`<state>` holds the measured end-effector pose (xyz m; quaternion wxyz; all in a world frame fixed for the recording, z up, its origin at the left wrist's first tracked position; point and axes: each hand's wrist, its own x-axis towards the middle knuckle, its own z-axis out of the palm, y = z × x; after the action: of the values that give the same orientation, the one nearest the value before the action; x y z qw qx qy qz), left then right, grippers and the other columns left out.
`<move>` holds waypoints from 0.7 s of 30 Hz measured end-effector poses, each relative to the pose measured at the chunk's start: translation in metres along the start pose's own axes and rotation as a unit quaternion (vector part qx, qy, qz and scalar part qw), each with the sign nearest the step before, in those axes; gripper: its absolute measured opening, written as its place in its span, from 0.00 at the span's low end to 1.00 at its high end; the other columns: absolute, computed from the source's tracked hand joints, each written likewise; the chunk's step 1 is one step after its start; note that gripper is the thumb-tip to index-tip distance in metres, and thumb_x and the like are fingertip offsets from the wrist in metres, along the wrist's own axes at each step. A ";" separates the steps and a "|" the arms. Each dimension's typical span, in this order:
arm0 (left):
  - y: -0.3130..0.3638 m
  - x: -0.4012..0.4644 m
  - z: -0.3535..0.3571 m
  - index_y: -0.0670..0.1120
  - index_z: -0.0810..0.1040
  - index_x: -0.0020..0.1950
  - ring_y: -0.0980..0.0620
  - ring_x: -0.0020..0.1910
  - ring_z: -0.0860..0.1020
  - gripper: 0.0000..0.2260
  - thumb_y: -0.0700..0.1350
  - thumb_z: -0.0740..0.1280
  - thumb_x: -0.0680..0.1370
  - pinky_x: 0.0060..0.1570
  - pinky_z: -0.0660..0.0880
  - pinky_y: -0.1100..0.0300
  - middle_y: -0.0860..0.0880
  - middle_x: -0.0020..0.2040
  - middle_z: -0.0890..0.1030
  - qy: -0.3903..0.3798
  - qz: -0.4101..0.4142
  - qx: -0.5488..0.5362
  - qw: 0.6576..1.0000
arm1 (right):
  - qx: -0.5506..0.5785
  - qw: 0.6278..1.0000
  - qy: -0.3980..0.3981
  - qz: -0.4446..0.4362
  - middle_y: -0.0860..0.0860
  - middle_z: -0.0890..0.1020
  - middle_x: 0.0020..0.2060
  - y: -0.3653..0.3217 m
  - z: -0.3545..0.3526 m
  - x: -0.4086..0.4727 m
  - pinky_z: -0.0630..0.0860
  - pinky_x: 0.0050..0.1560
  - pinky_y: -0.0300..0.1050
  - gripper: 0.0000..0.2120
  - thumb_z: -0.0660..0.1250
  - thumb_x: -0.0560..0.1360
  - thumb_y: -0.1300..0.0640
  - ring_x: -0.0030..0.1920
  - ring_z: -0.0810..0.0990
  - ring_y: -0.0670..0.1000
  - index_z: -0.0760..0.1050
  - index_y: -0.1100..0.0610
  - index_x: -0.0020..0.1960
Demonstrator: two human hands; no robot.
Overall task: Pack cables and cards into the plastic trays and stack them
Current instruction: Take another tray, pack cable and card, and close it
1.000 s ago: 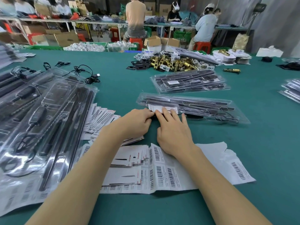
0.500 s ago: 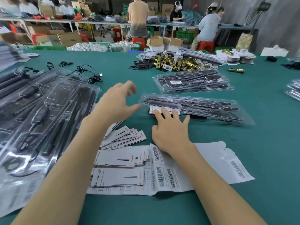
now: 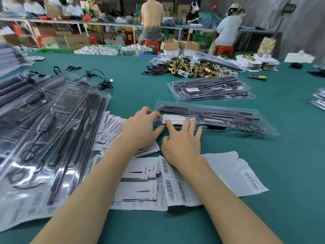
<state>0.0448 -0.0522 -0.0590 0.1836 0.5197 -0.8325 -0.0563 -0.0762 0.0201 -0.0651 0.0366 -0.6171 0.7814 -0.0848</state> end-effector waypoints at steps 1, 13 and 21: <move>0.000 0.000 0.000 0.56 0.75 0.65 0.48 0.60 0.75 0.17 0.61 0.63 0.80 0.55 0.72 0.53 0.51 0.63 0.73 0.003 -0.003 -0.005 1.000 | 0.003 1.000 -0.003 0.001 0.69 0.47 0.79 0.000 0.000 0.000 0.39 0.76 0.66 0.27 0.50 0.82 0.49 0.79 0.42 0.67 0.50 0.45 0.81; -0.001 0.000 0.003 0.56 0.77 0.63 0.47 0.61 0.73 0.16 0.62 0.61 0.81 0.55 0.71 0.52 0.50 0.59 0.76 0.004 -0.010 0.009 1.000 | 0.043 0.996 -0.016 -0.077 0.71 0.52 0.77 0.023 -0.011 -0.007 0.44 0.78 0.63 0.24 0.52 0.85 0.53 0.79 0.44 0.68 0.55 0.46 0.81; 0.000 -0.001 0.004 0.57 0.78 0.62 0.48 0.60 0.74 0.16 0.62 0.61 0.81 0.51 0.68 0.54 0.50 0.57 0.77 0.010 -0.013 -0.001 1.000 | 0.022 0.999 0.011 -0.030 0.64 0.60 0.76 0.015 -0.015 -0.017 0.59 0.73 0.62 0.24 0.55 0.82 0.52 0.77 0.53 0.64 0.58 0.48 0.77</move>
<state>0.0442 -0.0515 -0.0627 0.1917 0.5308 -0.8238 -0.0539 -0.0888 0.0410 -0.0534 0.0386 -0.6386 0.7606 -0.1101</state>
